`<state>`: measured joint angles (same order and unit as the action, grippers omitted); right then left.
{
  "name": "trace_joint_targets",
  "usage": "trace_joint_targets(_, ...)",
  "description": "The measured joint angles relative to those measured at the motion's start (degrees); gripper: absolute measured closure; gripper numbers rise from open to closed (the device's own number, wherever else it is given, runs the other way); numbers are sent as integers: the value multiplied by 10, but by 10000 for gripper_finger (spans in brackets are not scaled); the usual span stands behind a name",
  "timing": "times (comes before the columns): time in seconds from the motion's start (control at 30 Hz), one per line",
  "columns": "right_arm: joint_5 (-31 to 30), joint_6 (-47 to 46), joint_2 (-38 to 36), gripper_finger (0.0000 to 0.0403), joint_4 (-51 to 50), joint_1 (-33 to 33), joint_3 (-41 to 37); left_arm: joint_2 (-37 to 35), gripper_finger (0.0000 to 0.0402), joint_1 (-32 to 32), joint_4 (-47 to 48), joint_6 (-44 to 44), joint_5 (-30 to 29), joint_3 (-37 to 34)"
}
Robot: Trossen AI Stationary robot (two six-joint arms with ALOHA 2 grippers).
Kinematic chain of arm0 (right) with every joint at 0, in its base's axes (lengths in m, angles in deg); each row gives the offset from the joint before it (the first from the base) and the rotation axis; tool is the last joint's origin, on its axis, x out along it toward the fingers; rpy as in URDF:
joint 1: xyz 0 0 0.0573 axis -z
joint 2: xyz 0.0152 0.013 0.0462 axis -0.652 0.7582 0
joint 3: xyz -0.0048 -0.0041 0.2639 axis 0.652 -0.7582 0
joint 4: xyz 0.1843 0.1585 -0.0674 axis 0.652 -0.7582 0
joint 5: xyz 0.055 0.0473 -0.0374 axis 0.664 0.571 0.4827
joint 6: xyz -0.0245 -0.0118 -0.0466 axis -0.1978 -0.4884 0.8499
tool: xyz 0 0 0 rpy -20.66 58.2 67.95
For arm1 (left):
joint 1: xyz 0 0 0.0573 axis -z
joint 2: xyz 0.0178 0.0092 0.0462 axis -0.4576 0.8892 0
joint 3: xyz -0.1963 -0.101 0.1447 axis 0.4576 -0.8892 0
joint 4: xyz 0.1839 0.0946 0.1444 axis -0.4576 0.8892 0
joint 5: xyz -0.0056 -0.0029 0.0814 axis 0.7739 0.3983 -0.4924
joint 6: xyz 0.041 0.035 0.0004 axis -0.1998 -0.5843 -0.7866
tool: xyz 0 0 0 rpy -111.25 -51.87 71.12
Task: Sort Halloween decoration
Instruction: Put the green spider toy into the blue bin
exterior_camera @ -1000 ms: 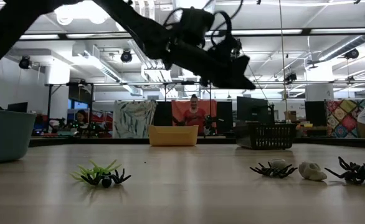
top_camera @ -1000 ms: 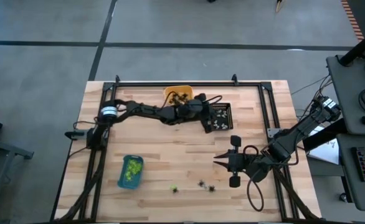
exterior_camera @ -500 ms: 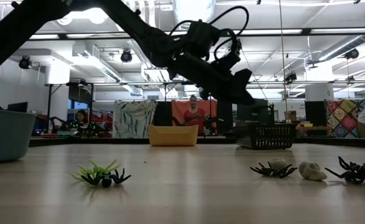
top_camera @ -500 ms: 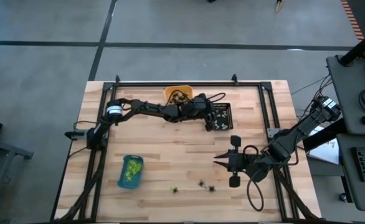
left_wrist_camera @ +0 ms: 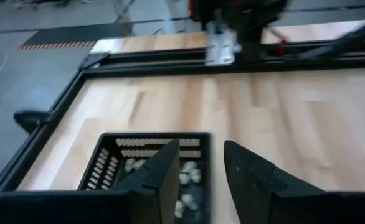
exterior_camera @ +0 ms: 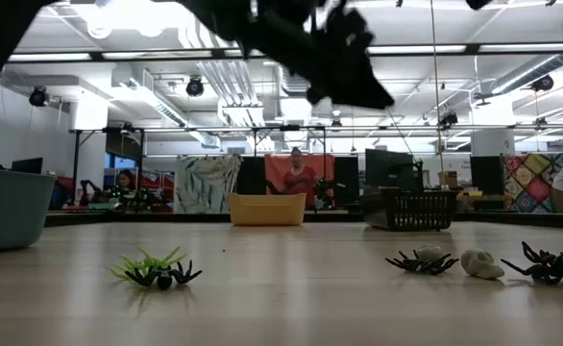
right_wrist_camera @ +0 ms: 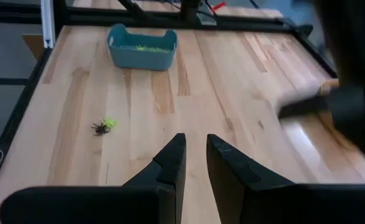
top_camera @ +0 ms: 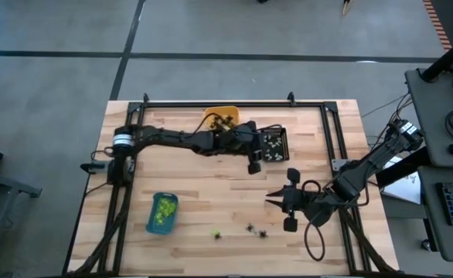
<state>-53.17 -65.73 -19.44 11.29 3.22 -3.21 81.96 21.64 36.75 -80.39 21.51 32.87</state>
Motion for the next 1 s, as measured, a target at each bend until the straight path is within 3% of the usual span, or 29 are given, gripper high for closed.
trace_joint_targets(0.13, 0, -40, 0, 346, 2, 0, -22, -57, 309, 38, 49, -17, -14, -9)
trace_joint_targets(0.4, -30, -75, 26, 346, 9, 5, -35, -168, 332, 123, 62, -35, -138, -90)
trace_joint_targets(0.77, -23, -49, 90, 346, 62, 40, -24, -309, 343, 219, 47, 74, -188, -267)
trace_joint_targets(1.0, 30, -49, 98, 346, 62, 57, 0, -356, 343, 284, 58, 128, -178, -340)
